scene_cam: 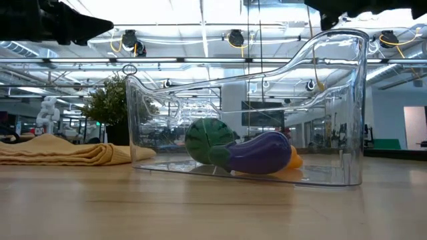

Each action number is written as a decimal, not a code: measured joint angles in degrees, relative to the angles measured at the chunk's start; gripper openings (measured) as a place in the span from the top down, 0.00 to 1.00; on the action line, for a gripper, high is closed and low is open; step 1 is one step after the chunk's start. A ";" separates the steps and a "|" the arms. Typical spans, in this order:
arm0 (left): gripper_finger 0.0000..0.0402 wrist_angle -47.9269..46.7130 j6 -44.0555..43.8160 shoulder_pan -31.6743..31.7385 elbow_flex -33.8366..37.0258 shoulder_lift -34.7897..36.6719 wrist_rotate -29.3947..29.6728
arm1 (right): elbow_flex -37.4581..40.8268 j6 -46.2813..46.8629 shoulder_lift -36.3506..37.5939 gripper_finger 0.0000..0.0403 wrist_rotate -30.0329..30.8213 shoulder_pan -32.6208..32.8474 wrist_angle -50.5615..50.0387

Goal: Pick and placing Produce into tupperware
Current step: Return to Home Position

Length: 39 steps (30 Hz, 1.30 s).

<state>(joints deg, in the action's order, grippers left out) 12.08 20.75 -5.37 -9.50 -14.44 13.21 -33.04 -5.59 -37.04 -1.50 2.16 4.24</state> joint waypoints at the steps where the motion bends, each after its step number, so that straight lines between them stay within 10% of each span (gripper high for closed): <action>1: 0.92 0.06 -0.13 -0.02 -0.04 0.00 0.05 | -0.02 -0.48 1.07 1.00 -0.02 0.00 -1.81; 11: 0.92 1.02 1.30 -0.02 -0.04 0.02 7.78 | 7.33 -1.12 9.39 1.00 -0.28 0.15 -2.11; 39: 0.92 -5.45 -3.30 -0.02 -0.04 0.00 3.71 | 27.89 5.02 22.33 1.00 -0.13 0.06 15.46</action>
<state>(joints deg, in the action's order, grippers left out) 6.63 17.45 -5.39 -9.54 -14.44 16.92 -5.15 -0.58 -14.70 -1.63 2.22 19.70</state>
